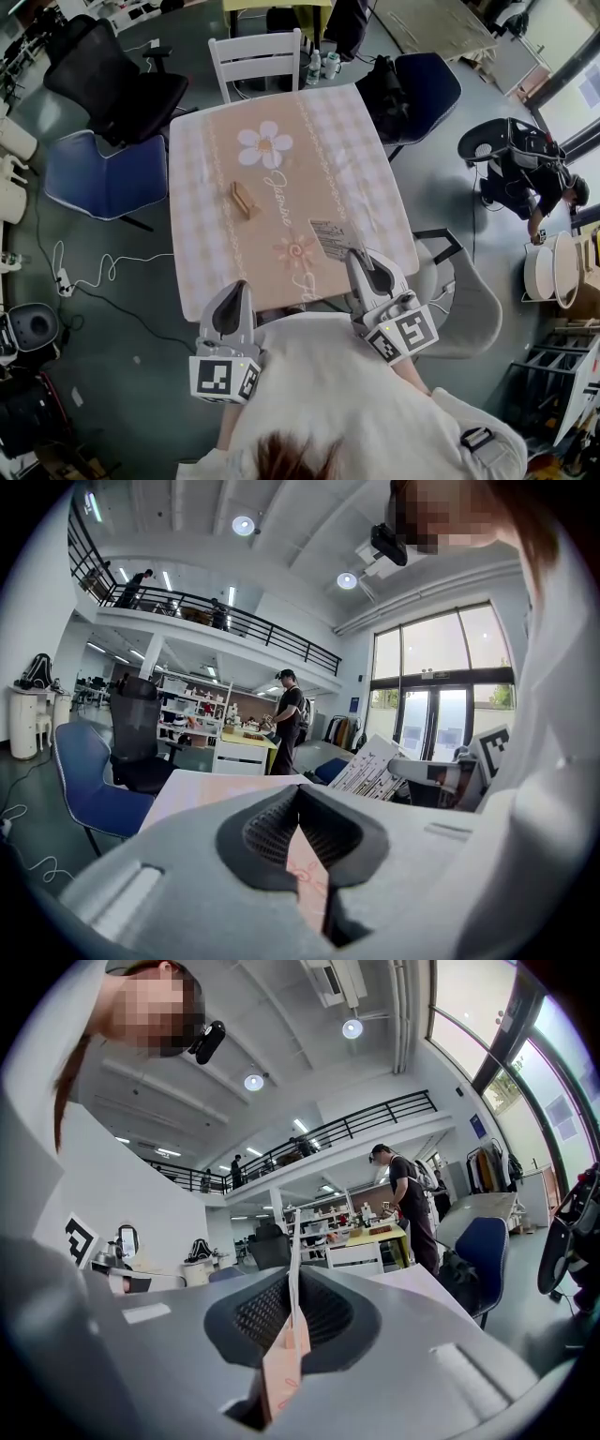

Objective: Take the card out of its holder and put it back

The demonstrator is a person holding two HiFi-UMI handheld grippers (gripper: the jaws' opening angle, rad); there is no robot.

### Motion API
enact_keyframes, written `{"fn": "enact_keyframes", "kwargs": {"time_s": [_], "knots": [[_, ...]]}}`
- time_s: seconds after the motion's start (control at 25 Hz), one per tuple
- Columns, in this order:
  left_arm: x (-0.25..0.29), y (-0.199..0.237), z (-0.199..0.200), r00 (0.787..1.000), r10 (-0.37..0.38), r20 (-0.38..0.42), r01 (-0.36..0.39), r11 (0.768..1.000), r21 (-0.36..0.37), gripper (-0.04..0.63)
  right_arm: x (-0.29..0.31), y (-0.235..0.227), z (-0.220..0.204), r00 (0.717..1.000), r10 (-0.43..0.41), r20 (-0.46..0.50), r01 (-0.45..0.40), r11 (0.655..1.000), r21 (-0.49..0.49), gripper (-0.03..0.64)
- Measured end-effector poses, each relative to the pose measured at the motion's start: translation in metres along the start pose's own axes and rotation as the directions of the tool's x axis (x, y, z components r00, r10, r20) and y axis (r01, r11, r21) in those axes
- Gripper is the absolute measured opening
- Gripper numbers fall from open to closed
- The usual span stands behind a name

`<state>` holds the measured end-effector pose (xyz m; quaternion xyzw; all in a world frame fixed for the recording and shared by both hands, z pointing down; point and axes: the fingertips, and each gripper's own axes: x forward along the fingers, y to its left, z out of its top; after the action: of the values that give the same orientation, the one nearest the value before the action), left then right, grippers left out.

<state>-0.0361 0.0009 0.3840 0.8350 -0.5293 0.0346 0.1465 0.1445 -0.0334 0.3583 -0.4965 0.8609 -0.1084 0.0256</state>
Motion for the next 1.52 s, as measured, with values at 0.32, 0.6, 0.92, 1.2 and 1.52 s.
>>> {"fn": "enact_keyframes", "kwargs": {"time_s": [0.32, 0.6, 0.92, 1.2, 1.52], "knots": [[-0.005, 0.002, -0.002, 1.0, 0.009, 0.0, -0.009, 1.0, -0.017, 0.0, -0.001, 0.003, -0.003, 1.0, 0.003, -0.011, -0.003, 1.0, 0.005, 0.015], [-0.008, 0.006, -0.007, 1.0, 0.017, -0.001, -0.017, 0.999, -0.04, 0.0, 0.001, 0.007, -0.01, 0.999, 0.013, -0.035, -0.012, 1.0, 0.014, 0.015], [-0.008, 0.003, -0.005, 1.0, 0.009, 0.003, -0.009, 0.999, -0.043, 0.0, 0.0, 0.008, -0.007, 0.999, 0.014, -0.034, -0.014, 1.0, 0.002, 0.015], [-0.006, 0.001, -0.005, 1.0, 0.001, 0.006, 0.0, 0.999, -0.034, 0.0, -0.002, 0.006, -0.006, 1.0, 0.009, -0.027, -0.009, 1.0, -0.004, 0.015], [-0.006, -0.003, -0.004, 1.0, -0.006, 0.01, 0.007, 1.0, -0.026, 0.0, -0.004, 0.006, -0.005, 1.0, 0.011, -0.021, -0.012, 1.0, -0.012, 0.015]]}}
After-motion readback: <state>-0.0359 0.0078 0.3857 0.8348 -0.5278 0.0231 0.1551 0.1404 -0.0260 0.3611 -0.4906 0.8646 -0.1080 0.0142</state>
